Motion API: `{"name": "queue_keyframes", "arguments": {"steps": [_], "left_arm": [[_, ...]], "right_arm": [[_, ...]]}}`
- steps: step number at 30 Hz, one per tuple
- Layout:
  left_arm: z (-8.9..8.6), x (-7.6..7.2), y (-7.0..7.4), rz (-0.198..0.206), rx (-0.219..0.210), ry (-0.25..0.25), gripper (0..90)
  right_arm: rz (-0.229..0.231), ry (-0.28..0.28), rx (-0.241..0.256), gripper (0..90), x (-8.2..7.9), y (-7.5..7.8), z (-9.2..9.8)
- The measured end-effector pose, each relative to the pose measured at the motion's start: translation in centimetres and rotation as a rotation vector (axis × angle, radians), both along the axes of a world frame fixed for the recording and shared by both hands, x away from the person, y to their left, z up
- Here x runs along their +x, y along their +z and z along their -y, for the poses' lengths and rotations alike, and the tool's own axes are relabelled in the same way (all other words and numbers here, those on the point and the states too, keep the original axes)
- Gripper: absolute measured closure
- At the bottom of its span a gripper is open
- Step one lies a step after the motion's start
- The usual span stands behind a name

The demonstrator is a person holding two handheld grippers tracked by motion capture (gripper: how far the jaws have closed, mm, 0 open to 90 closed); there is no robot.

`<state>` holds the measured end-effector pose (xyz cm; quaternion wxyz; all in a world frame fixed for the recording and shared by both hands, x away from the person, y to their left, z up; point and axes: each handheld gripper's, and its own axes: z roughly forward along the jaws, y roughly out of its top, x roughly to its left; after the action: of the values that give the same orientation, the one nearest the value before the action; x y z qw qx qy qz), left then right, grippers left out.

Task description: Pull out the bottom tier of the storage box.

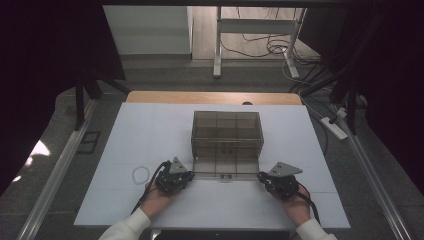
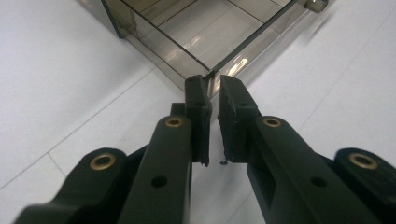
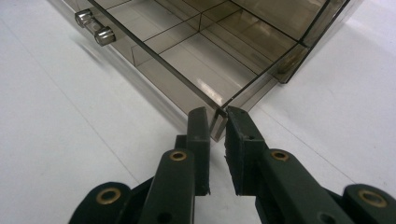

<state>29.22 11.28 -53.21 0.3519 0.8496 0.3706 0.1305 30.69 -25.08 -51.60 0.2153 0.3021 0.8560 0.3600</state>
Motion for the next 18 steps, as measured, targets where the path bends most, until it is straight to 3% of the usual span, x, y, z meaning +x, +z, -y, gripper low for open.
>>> {"name": "queue_keyframes", "arguments": {"steps": [18], "left_arm": [[0.00,-0.53,-0.17,-0.008,0.003,-0.014,81.8]], "right_arm": [[-0.014,0.006,-0.006,79.4,-0.59,-0.34,0.14]]}}
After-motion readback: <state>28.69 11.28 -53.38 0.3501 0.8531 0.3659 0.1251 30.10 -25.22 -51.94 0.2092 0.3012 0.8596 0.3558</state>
